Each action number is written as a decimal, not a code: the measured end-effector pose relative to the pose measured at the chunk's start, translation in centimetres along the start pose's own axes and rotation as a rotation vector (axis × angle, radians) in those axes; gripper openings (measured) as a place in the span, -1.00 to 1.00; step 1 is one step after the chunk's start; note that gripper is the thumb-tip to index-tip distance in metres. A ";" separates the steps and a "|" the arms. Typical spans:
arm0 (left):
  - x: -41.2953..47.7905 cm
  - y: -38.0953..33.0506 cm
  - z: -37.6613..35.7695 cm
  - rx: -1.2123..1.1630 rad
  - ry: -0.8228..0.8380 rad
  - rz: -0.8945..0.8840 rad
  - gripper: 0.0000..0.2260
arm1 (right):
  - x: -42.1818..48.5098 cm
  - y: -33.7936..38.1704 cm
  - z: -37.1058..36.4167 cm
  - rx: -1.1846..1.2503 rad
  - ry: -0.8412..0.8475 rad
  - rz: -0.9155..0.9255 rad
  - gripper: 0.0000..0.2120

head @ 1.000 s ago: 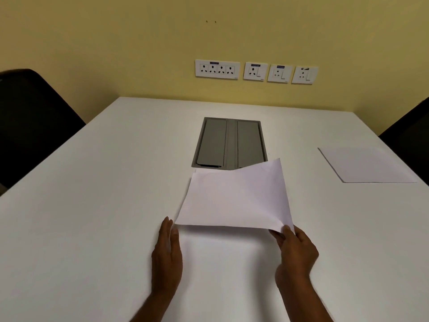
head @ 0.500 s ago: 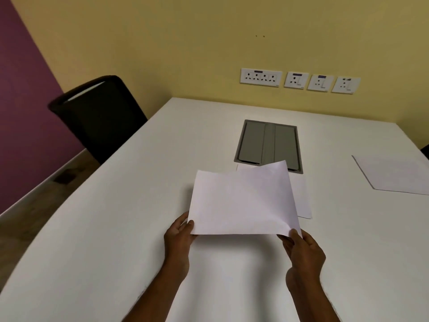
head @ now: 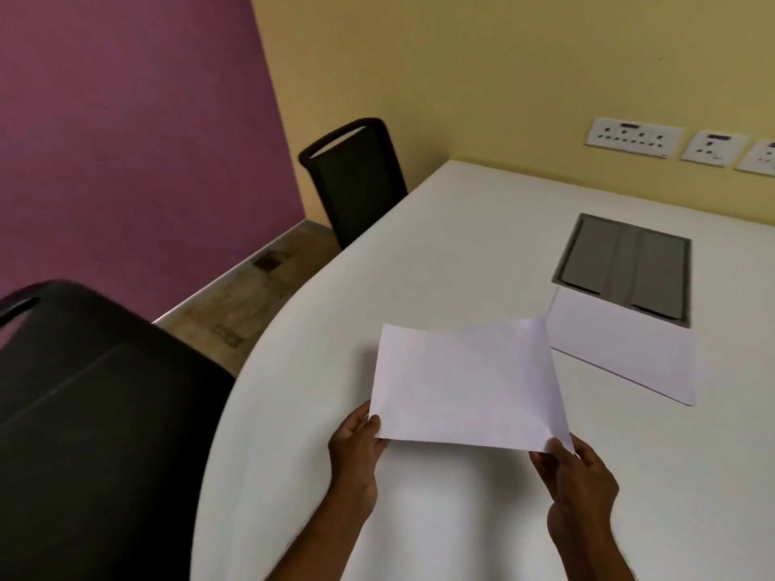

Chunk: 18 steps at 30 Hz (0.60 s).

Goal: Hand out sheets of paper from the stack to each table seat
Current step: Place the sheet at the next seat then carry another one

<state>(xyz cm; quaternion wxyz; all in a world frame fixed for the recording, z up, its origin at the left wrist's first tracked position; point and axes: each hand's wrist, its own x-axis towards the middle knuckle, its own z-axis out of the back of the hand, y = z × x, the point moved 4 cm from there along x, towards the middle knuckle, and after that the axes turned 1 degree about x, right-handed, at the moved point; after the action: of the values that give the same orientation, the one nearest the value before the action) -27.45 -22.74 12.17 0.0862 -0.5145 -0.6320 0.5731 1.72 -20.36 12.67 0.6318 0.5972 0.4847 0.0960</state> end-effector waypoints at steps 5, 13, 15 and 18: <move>-0.5 -1.7 6.9 0.019 -0.144 -0.015 -0.70 | -3.7 -3.7 -2.4 -0.064 0.086 -0.037 -0.68; -0.4 -2.5 15.6 0.061 -0.348 -0.018 -0.70 | -7.7 -8.6 -6.4 -0.240 0.229 0.028 -0.67; -0.4 -2.4 17.4 0.084 -0.410 -0.017 -0.69 | -8.4 -9.8 -7.1 -0.295 0.250 0.054 -0.69; -0.2 -2.3 19.5 0.135 -0.459 -0.027 -0.67 | -9.1 -11.6 -7.7 -0.391 0.273 0.082 -0.70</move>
<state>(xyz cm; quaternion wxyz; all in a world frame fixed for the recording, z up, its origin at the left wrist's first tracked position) -42.24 -34.88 7.76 -0.0178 -0.3555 -0.6019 0.7148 -13.82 -24.70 8.78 0.6596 0.4644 0.5131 0.2932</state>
